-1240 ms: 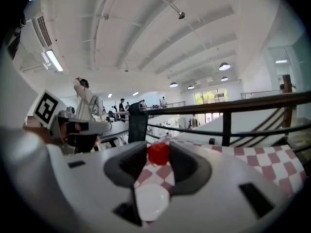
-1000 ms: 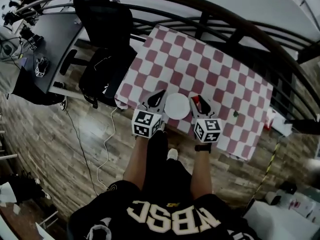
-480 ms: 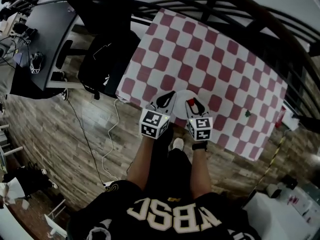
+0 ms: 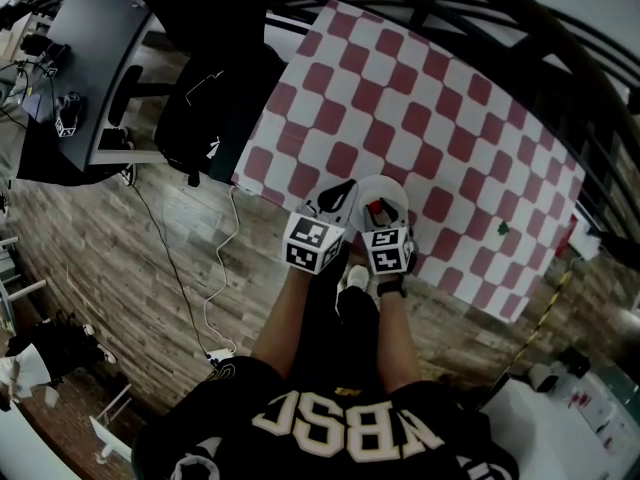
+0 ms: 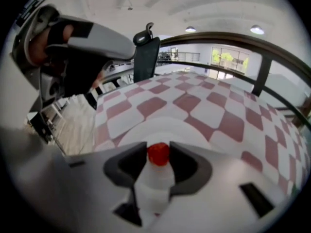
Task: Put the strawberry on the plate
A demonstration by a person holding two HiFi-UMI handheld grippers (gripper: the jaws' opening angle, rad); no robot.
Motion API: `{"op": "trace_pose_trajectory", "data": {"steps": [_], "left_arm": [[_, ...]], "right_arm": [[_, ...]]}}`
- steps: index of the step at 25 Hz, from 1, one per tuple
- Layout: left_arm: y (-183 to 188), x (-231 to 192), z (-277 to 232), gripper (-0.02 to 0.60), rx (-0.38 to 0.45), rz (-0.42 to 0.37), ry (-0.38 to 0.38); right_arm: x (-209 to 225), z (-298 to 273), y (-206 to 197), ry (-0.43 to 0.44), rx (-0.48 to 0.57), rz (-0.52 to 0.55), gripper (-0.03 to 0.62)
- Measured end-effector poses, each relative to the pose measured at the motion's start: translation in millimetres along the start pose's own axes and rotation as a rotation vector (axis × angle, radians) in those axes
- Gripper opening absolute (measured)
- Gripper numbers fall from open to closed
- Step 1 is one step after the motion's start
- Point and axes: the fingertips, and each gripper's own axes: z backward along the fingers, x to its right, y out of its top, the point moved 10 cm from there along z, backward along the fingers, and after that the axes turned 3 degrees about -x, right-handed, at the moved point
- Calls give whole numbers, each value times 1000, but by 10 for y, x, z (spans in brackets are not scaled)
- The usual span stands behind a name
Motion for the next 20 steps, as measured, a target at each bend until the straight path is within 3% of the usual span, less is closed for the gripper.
{"op": "trace_pose_trajectory", "data": {"steps": [9, 14, 17, 20], "left_arm": [[127, 23, 126, 15, 35, -6, 37], [294, 197, 283, 15, 94, -23, 40], [497, 354, 480, 15, 179, -2, 25], [739, 540, 700, 15, 256, -42, 27]], "right_arm": [[13, 57, 54, 28, 16, 21, 183], [156, 440, 241, -10, 140, -2, 186], [228, 793, 390, -48, 249, -15, 186], [277, 1227, 568, -81, 381, -22, 186]]}}
